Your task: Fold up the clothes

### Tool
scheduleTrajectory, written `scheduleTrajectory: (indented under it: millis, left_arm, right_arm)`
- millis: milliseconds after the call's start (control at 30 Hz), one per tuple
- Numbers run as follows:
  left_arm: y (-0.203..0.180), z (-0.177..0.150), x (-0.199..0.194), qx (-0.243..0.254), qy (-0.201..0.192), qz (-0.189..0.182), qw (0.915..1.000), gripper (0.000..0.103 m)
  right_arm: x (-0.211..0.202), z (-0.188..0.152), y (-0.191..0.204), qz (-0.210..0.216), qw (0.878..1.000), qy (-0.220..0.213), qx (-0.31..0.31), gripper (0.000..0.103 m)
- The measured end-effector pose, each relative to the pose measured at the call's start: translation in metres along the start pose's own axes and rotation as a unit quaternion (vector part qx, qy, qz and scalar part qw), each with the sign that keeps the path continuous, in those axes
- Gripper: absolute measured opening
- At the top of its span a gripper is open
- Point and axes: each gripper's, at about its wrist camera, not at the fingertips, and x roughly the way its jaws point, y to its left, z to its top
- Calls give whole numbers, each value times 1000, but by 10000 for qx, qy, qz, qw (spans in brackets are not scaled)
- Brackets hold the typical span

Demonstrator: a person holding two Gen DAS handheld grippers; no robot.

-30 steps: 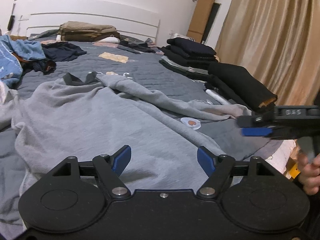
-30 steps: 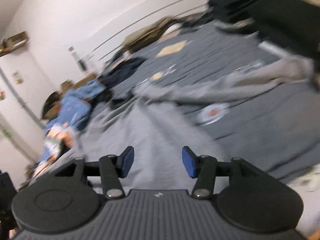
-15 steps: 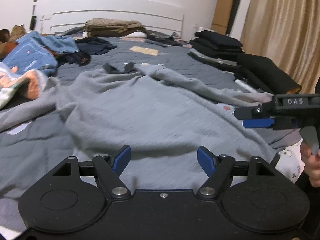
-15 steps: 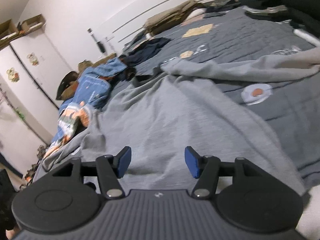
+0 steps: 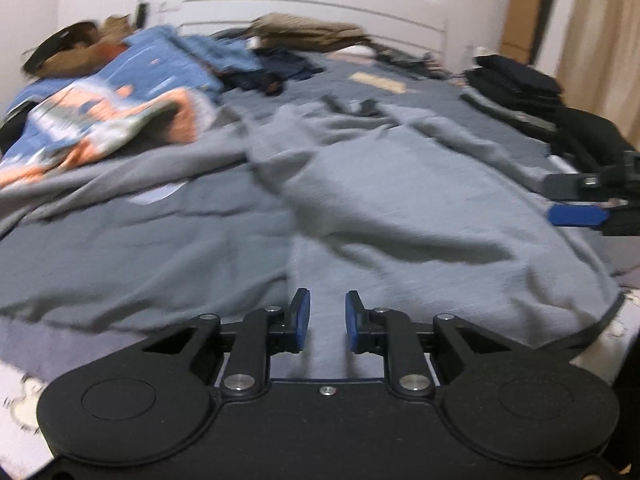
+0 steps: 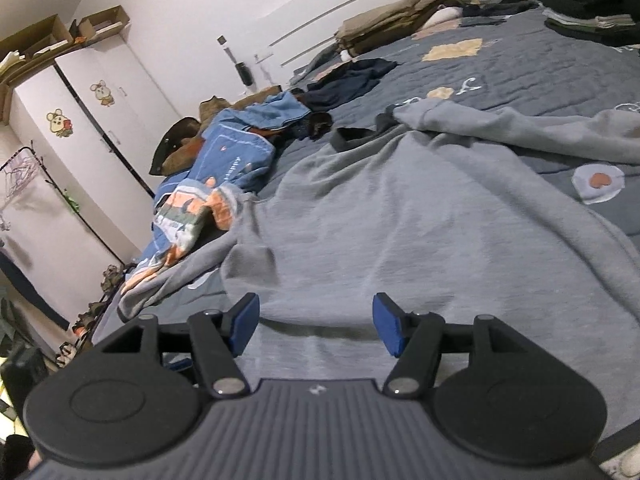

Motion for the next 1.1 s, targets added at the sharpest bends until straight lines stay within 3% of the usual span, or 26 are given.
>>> scheduleTrajectory:
  millis: [233, 367, 500, 533, 667, 767, 867, 1100]
  left_arm:
    - [20, -7, 8, -343, 314, -32, 9989, 21]
    - [20, -11, 17, -456, 520, -156, 9975, 36]
    - [14, -16, 27, -253, 663, -124, 9974, 39]
    - [14, -16, 26, -253, 661, -138, 9974, 38]
    - [14, -14, 18, -279, 644, -203, 9973, 16]
    - [15, -13, 12, -299, 632, -252, 9972, 8]
    - [15, -11, 6, -319, 620, -301, 9971, 7]
    - [26, -2, -63, -592, 454, -516, 9959, 6]
  right_arm:
    - [11, -3, 9, 6, 9999, 128, -101, 62]
    - [15, -4, 10, -14, 9997, 222, -117, 62]
    - [15, -5, 9, -9, 9997, 239, -111, 62]
    - [15, -4, 9, -13, 9997, 241, -106, 62]
    - [16, -5, 9, -22, 9995, 277, -127, 62]
    - [16, -4, 10, -4, 9995, 275, -158, 62]
    - [12, -3, 11, 88, 9996, 231, -116, 62]
    - [3, 1, 12, 301, 9995, 136, -1, 62]
